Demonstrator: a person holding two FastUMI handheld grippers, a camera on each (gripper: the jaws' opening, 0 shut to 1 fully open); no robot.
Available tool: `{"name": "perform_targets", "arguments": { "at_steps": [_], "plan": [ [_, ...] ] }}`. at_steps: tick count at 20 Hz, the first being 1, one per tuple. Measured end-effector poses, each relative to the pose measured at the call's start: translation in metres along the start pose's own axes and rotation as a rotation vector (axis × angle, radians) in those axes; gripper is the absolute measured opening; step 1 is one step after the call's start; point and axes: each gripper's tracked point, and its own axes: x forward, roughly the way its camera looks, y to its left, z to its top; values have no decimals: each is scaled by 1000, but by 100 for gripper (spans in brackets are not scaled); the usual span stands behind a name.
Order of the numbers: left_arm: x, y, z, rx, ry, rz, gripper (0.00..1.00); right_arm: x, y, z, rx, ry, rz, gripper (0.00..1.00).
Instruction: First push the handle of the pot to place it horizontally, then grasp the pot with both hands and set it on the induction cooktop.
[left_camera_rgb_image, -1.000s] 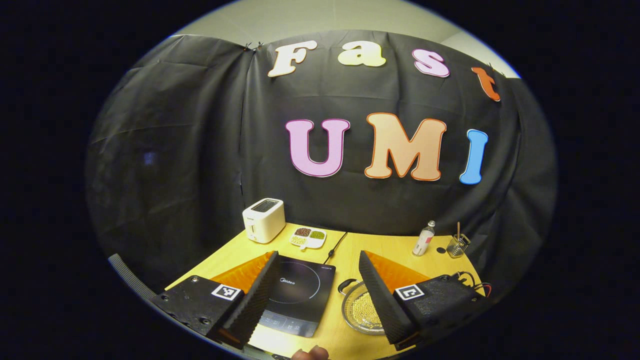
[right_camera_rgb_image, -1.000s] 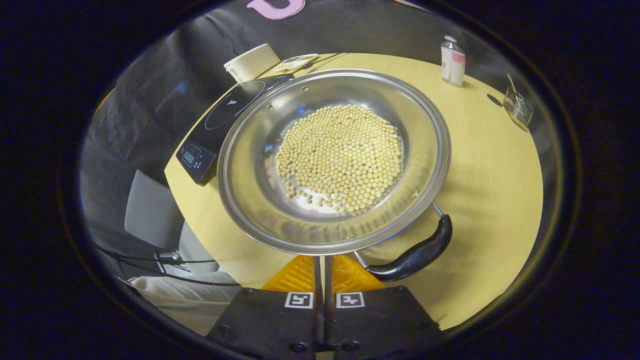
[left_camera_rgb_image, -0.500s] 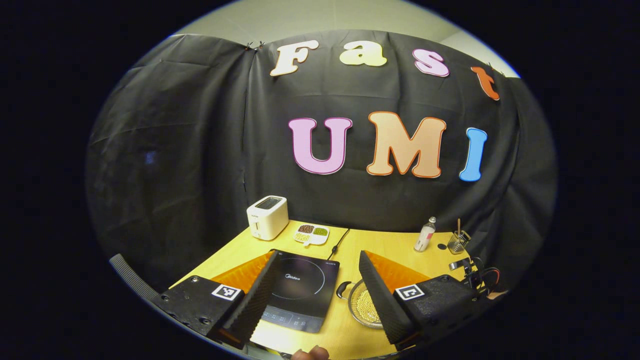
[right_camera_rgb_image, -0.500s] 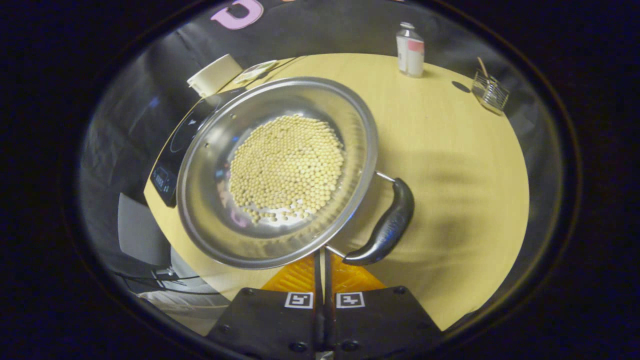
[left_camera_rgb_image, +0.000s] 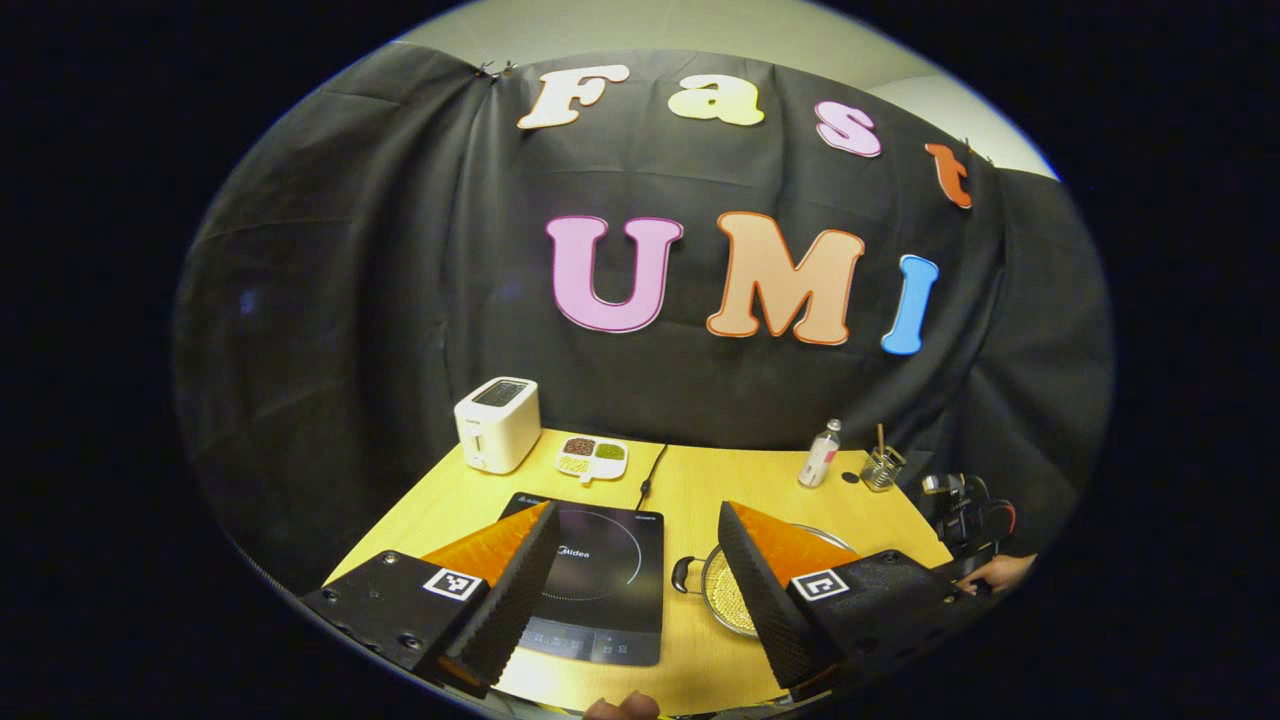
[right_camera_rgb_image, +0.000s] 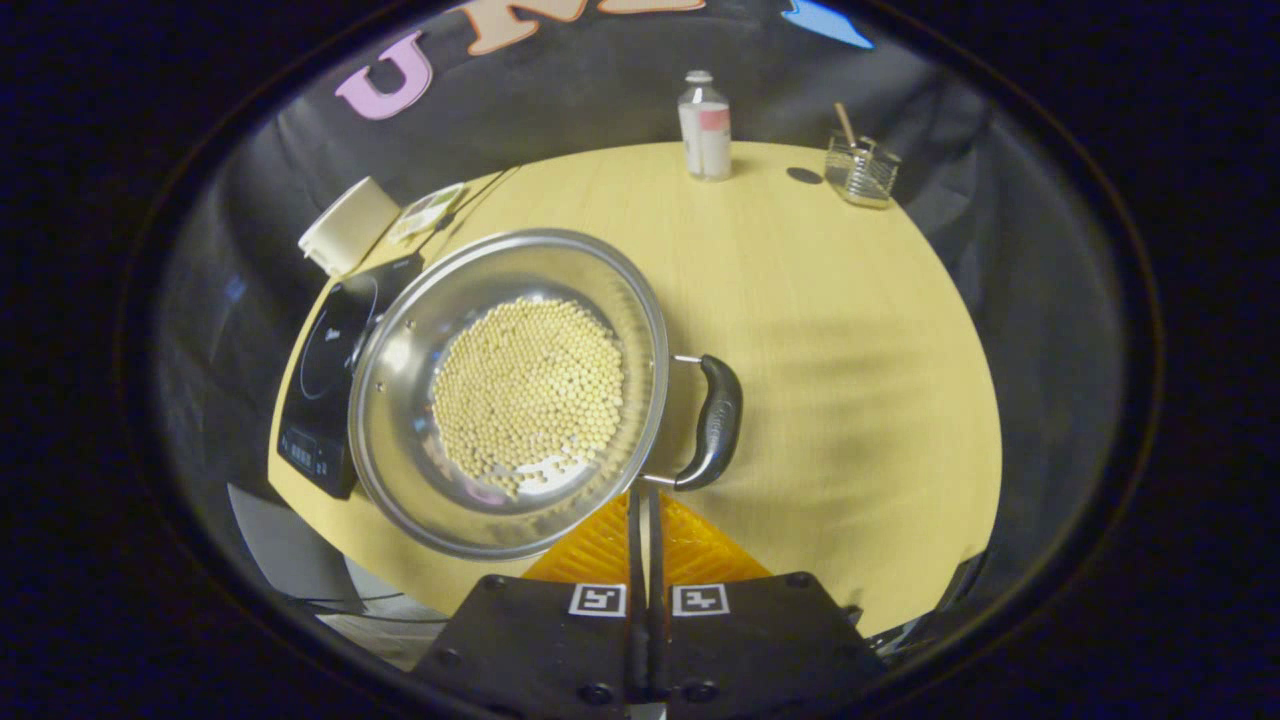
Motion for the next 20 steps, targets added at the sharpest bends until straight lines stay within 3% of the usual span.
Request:
{"name": "perform_targets", "arguments": {
  "at_steps": [4,7,8,11,12,13,17,19,20],
  "plan": [
    [19,-6,-21,-22,38,-143,96,-24,0,14,101,-91,-79,3],
    [32,-14,-41,-34,97,-219,97,-44,7,17,170,-149,-75,0],
    [39,-16,-46,-34,113,-235,97,-45,1,18,180,-159,-101,10],
    [55,-23,-72,-20,187,-262,97,-41,-14,23,219,-173,-143,17],
    [59,-25,-82,-25,223,-268,97,-41,-14,28,241,-183,-132,30],
    [63,-30,-87,-38,240,-277,97,-38,-12,35,254,-191,-116,32],
    [84,-46,-116,-6,323,-298,97,-20,-14,38,205,-164,-90,70],
    [100,-47,-133,24,375,-278,97,-9,-18,43,179,-160,-88,74],
    [107,-52,-141,26,396,-275,97,-3,-18,43,170,-143,-78,81]
  ]
}}
